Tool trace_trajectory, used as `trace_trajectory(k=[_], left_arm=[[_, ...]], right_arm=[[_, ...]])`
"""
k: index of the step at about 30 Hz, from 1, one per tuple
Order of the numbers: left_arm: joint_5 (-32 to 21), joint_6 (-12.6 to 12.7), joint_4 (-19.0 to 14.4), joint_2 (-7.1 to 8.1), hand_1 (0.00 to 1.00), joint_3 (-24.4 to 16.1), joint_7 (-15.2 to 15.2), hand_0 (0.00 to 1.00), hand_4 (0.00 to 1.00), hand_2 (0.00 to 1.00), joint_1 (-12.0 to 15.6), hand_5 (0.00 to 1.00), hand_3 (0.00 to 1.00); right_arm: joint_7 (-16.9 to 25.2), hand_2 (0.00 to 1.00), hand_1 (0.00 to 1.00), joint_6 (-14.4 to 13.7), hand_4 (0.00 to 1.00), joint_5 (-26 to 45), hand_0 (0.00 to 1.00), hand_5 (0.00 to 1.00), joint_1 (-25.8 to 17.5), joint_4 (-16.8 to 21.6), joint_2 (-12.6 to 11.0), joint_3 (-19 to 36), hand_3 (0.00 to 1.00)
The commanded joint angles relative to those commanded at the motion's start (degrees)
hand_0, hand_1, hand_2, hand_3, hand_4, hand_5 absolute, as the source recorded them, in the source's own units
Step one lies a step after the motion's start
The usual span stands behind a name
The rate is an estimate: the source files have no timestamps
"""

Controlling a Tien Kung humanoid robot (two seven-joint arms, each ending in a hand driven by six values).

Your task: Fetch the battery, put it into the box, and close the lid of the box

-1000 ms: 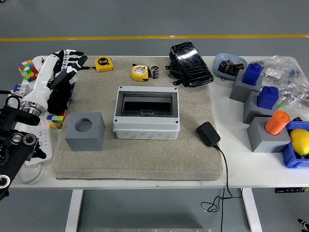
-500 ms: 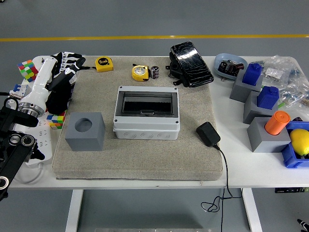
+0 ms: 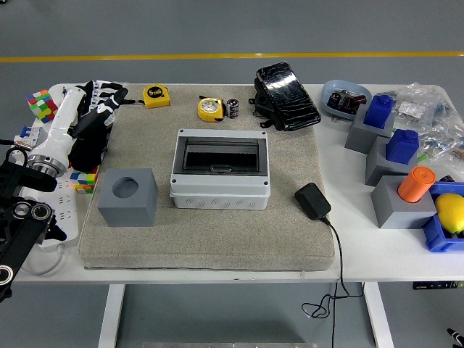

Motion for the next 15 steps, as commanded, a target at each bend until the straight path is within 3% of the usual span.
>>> trace_trajectory(k=[15], left_arm=[[0.18, -0.36, 0.07, -0.06, 0.598, -0.23, 0.28, 0.553, 0.998, 0.628, 0.01, 0.883, 0.694]], right_arm=[[-0.04, 0.625, 0.630, 0.13, 0.932, 0.00, 0.658, 0.438, -0.01, -0.04, -0.09, -0.06, 0.541]])
